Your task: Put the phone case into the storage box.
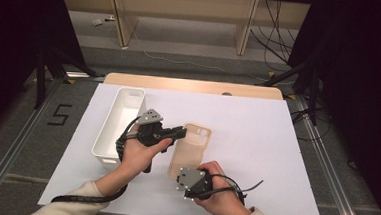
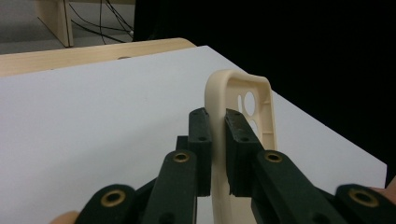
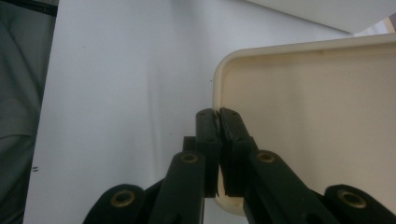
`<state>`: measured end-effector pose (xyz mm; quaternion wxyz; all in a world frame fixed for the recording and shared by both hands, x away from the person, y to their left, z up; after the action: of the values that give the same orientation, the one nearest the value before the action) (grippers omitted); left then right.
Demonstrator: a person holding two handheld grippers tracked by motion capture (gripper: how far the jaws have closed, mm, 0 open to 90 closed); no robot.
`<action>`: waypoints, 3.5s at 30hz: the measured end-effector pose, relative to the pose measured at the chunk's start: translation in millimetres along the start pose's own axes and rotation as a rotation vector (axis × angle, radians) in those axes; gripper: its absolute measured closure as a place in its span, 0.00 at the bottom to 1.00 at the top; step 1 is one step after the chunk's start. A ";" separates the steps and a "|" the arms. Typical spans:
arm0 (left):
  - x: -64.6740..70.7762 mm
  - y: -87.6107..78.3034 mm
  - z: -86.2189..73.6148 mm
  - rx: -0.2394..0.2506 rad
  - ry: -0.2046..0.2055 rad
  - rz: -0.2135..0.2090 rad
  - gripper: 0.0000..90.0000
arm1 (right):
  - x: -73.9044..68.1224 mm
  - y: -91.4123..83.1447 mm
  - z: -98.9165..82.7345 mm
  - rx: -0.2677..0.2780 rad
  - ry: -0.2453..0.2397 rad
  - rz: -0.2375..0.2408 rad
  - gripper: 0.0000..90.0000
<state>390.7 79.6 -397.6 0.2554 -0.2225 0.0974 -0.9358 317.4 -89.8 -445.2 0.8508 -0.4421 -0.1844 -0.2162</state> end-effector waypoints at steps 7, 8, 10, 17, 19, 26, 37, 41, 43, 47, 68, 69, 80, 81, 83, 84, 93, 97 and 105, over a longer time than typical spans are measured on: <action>2.0 -3.6 1.7 0.013 0.016 -0.016 0.92 | 0.5 1.6 0.3 -0.007 0.014 -0.010 0.98; 2.0 -3.6 1.7 0.013 0.016 -0.016 0.92 | 1.1 1.5 0.1 -0.003 0.016 -0.012 0.98; 2.4 -4.4 2.5 0.025 0.014 -0.018 0.92 | 1.8 1.9 -0.1 0.005 0.013 -0.018 0.97; 3.2 -9.9 5.9 0.047 0.034 -0.009 0.92 | 5.1 -4.3 -0.7 0.057 0.139 -0.052 0.77; 2.5 -11.2 6.2 0.053 0.054 -0.001 0.92 | 7.9 -7.3 -1.5 0.090 0.177 -0.069 0.70; 0.5 -17.9 8.6 0.071 0.077 0.016 0.92 | 13.3 -15.1 -4.1 0.166 0.305 -0.093 0.46; -3.2 -34.8 14.6 0.109 0.108 0.063 0.92 | 16.9 -23.2 -14.7 0.220 0.409 -0.123 0.32; -5.7 -42.3 17.5 0.121 0.113 0.076 0.92 | 19.0 -24.1 -19.7 0.220 0.443 -0.128 0.31; -7.0 -46.1 19.0 0.131 0.115 0.083 0.92 | 19.9 -24.5 -22.2 0.217 0.452 -0.124 0.30; -9.7 -52.1 21.8 0.143 0.114 0.096 0.92 | 21.1 -25.5 -26.6 0.221 0.476 -0.126 0.29; -14.1 -62.9 24.7 0.153 0.119 0.126 0.92 | 25.5 -32.2 -42.0 0.219 0.524 -0.173 0.24; -14.5 -63.5 24.8 0.152 0.120 0.129 0.92 | 25.5 -32.2 -42.0 0.219 0.524 -0.173 0.24; -19.3 -71.7 28.9 0.170 0.122 0.147 0.92 | 29.4 -39.7 -52.1 0.220 0.563 -0.208 0.24; -19.6 -72.4 29.5 0.173 0.122 0.148 0.92 | 29.8 -40.6 -53.0 0.219 0.563 -0.204 0.24; -20.2 -74.1 30.5 0.175 0.126 0.152 0.92 | 30.2 -42.1 -54.3 0.218 0.568 -0.206 0.24; -20.2 -74.8 30.9 0.180 0.121 0.156 0.92 | 30.4 -42.3 -55.0 0.222 0.570 -0.217 0.24; -23.5 -80.9 34.1 0.191 0.131 0.174 0.92 | 32.3 -45.4 -61.0 0.214 0.588 -0.230 0.24; -24.5 -83.3 35.8 0.198 0.132 0.179 0.92 | 32.8 -46.5 -62.6 0.212 0.592 -0.231 0.24; -28.1 -92.1 40.7 0.218 0.132 0.196 0.92 | 34.8 -51.8 -68.7 0.203 0.608 -0.244 0.24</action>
<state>391.3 169.8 -344.7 0.3611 -0.1210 0.0332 -0.9241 327.4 -180.8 -430.0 0.8744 -0.2449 0.0054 -0.4189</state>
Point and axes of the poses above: each handheld gripper's, and its own axes: y roughly forward along the jaws, z roughly out of its top, x roughly to its right, the point moved 1 cm from there along y, roughly forward along the jaws, and after that the axes turned 9 degrees about -z, right-handed, at the moved point
